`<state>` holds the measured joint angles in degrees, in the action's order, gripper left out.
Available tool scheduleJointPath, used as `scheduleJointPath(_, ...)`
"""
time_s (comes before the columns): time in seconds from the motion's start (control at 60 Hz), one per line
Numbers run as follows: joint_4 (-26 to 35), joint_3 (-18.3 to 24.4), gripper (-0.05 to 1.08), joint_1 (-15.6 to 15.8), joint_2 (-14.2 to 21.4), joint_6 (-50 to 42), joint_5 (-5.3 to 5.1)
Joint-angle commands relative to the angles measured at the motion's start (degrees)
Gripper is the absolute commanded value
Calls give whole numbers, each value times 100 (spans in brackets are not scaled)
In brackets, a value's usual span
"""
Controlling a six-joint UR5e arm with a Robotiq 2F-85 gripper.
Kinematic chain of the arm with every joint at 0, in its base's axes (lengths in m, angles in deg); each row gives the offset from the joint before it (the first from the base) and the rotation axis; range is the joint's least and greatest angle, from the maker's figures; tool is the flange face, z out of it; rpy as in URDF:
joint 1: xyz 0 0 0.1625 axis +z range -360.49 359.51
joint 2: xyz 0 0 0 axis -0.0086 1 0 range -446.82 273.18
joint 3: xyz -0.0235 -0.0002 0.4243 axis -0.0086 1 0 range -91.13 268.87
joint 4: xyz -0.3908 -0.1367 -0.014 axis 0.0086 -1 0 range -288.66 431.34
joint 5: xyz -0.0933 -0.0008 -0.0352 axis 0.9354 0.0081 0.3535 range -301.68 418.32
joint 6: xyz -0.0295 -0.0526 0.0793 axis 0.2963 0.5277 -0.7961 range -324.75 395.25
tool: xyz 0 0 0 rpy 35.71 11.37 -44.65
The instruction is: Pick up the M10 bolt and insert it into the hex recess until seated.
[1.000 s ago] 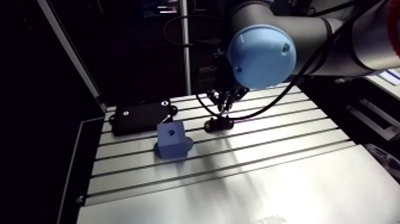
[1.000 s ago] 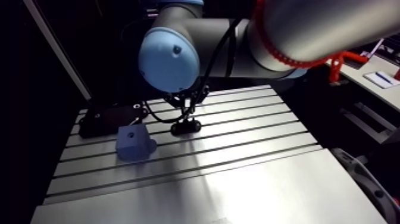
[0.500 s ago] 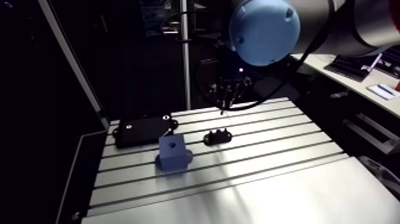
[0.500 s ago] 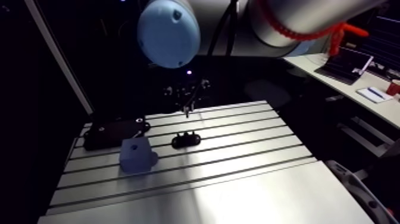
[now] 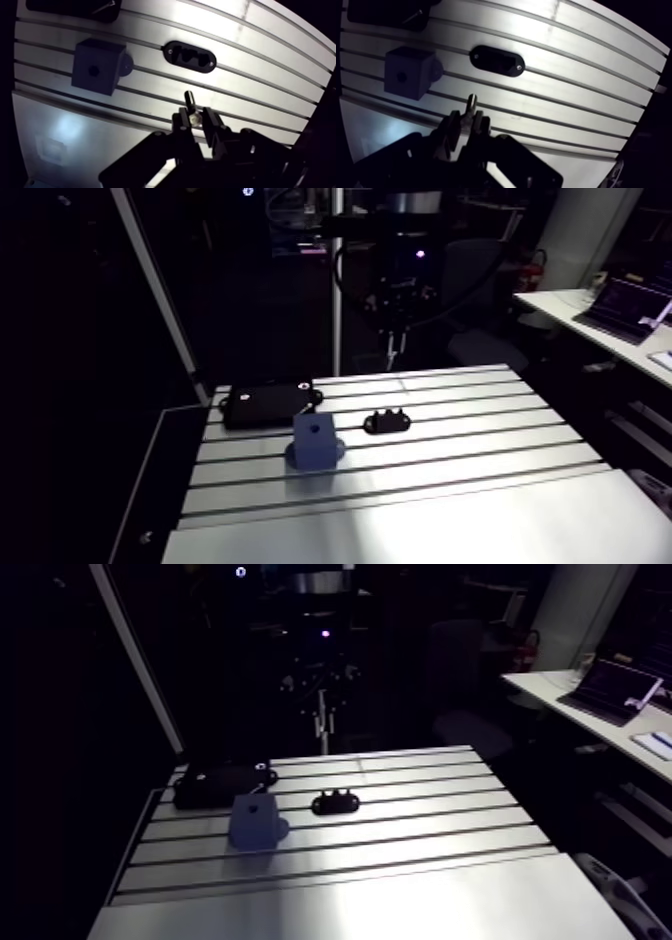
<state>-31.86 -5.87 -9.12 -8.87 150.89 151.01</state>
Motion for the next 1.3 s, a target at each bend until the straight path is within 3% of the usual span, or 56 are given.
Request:
scheduleJointPath(0.017,585,327,84,565,-133,211,379)
scheduleJointPath(0.2,760,457,84,821,-249,253,377)
scheduleJointPath(0.767,407,295,91,1393,-415,147,404)
scheduleJointPath(1.3,366,284,95,1557,-627,156,404)
